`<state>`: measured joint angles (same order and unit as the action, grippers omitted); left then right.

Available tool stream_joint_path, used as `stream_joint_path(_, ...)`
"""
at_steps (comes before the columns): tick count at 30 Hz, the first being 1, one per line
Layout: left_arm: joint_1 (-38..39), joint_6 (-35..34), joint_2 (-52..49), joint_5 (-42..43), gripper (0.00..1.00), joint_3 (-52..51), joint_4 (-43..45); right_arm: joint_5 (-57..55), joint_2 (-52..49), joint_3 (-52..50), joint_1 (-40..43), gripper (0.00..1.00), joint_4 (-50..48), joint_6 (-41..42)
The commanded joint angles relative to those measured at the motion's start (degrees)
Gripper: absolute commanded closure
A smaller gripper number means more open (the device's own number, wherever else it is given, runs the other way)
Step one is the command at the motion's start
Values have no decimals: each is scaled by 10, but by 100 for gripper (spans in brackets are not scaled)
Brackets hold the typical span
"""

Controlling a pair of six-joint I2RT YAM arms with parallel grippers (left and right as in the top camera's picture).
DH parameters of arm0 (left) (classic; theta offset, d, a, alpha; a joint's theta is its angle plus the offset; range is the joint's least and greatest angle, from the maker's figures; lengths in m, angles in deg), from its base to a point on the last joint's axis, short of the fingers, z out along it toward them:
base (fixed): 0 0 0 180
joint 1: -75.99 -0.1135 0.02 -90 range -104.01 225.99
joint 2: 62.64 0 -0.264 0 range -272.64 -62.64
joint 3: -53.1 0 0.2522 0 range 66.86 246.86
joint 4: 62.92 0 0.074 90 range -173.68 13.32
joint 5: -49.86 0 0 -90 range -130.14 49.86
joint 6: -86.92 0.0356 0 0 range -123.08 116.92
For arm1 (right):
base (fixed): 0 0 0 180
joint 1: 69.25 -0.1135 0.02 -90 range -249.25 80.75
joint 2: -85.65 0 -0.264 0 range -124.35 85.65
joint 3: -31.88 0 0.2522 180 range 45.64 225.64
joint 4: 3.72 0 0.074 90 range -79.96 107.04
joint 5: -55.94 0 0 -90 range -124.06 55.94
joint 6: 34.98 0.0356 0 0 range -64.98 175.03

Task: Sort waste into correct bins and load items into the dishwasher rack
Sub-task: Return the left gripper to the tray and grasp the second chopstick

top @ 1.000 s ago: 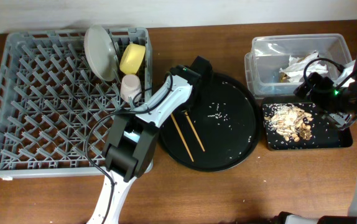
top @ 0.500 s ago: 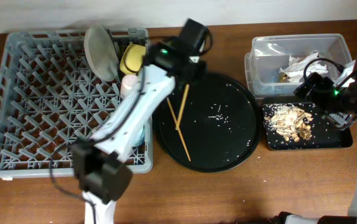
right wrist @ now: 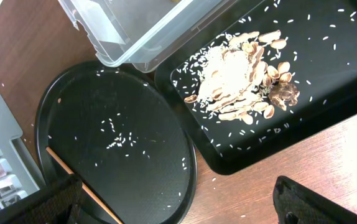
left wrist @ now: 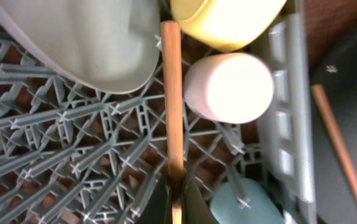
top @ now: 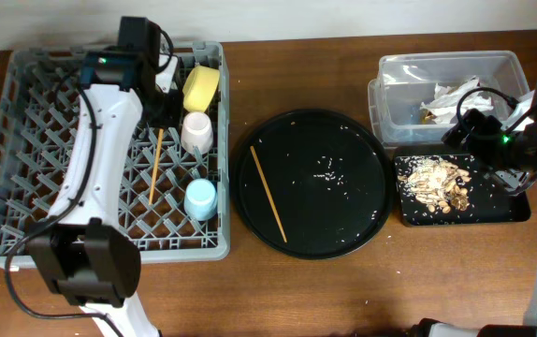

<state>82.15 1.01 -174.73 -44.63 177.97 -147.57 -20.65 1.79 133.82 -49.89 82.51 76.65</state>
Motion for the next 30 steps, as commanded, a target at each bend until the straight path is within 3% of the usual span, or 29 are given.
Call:
stream_joint_path(1, -1, 17, -25, -44, 99, -43, 24, -5, -1, -2, -3, 2, 0, -3)
stream_joint_path(3, -5, 4, -26, -44, 93, -48, 37, -5, -1, -2, -3, 1, 0, -3)
stream_joint_path(5, -6, 0, -26, -44, 50, -48, 45, -5, -1, -2, -3, 1, 0, -3)
stream_joint_path(7, -6, -7, -26, -44, 22, -48, 51, -5, -1, -2, -3, 2, 0, -3)
stream_joint_path(9, -5, -20, -26, -28, 4, -33, 54, -5, -1, -2, -3, 2, 0, -3)
stream_joint_path(10, -1, -19, -25, -6, 1, -18, 48, -5, -1, -2, -3, 1, 0, -3)
stream_joint_path(13, 57, -43, -24, 59, 1, 65, 19, -5, -1, -2, -3, 1, 0, -3)
stream_joint_path(16, 132, -78, -27, 98, 1, 71, 24, -5, -1, -2, -3, 2, 0, -3)
stream_joint_path(17, 175, -196, -34, 54, 1, 71, 14, -5, -1, -2, -3, 2, 0, -3)
stream_joint_path(18, 207, -259, -45, 22, 1, 71, 21, -5, -1, -2, -3, 2, 0, -3)
stream_joint_path(23, 297, -419, -113, -74, 9, 71, 27, -5, -1, -2, -3, 2, 0, -3)
stream_joint_path(26, 299, -483, -167, -74, 23, 71, 7, -5, -1, -2, -3, 2, 0, -3)
stream_joint_path(30, 299, -538, -221, -67, 23, 71, 3, -5, -1, -2, -3, 2, 0, -3)
